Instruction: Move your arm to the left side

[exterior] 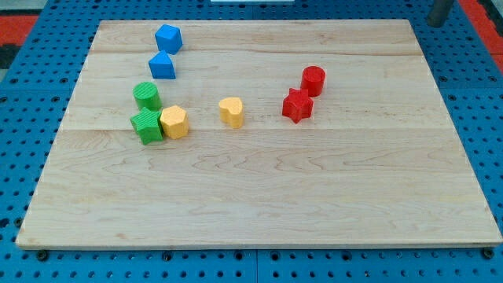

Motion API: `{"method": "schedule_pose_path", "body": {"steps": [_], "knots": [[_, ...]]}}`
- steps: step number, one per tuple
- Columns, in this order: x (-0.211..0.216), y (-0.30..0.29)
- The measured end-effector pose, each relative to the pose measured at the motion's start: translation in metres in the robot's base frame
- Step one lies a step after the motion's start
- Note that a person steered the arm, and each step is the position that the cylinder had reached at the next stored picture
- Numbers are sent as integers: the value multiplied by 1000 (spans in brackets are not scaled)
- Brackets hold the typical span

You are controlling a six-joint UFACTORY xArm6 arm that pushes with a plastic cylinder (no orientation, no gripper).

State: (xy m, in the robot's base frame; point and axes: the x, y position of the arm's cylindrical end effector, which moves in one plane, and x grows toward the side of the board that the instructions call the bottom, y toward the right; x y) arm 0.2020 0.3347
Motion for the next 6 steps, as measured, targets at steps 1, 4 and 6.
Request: {"method": "schedule_pose_path", "body": {"steps": [1, 4, 6], "knots": [[0, 0], [0, -176], [-2, -176]]}}
